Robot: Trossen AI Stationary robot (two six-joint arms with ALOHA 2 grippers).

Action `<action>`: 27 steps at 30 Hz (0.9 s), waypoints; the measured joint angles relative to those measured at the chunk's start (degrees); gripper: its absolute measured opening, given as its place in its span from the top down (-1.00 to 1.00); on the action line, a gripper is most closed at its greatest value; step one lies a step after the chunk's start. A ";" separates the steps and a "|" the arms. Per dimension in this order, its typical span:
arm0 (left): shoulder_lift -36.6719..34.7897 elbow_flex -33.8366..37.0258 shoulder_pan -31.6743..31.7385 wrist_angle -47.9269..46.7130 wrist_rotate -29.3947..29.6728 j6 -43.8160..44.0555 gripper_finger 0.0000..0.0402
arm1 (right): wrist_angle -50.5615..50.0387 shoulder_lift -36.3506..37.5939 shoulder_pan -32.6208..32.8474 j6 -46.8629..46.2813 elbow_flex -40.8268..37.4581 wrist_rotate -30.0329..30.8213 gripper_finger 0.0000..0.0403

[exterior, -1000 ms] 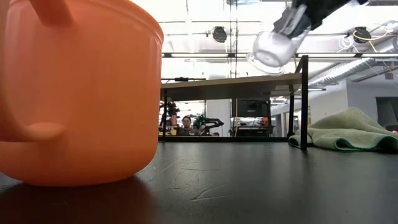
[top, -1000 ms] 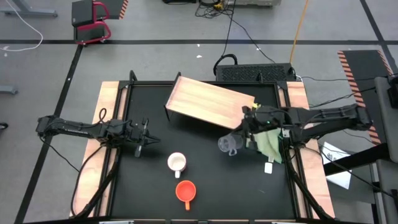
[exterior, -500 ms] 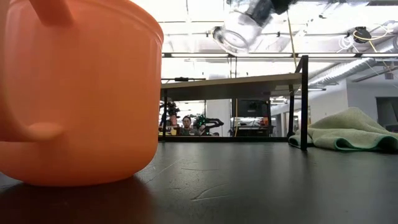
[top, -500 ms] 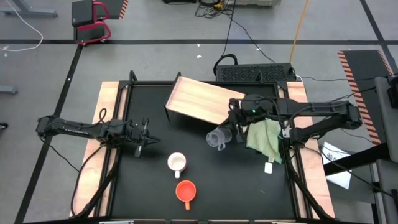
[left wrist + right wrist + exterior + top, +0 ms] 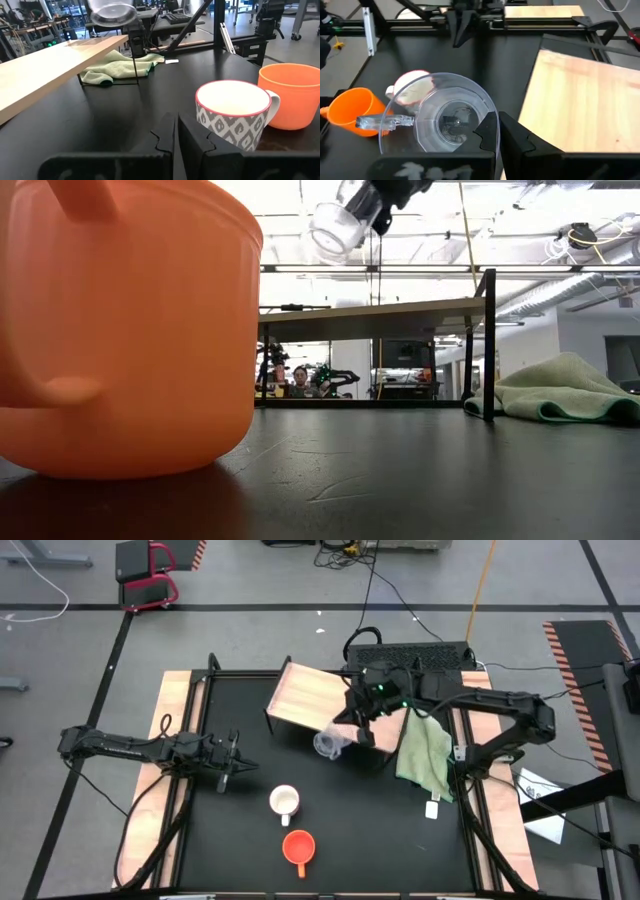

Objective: Stack small to large cups/mugs on shelf
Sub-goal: Put the transparent mug on the shelf

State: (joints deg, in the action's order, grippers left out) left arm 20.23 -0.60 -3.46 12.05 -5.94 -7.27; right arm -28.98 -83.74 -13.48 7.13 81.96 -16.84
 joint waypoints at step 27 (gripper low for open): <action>0.00 0.00 0.00 -0.37 0.00 -2.34 0.87 | -23.66 -20.27 -8.10 6.85 29.99 0.79 1.00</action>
State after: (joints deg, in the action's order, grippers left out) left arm 20.23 -0.60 -3.46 11.68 -5.93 -9.61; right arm -52.64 -104.01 -21.57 13.98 111.94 -16.06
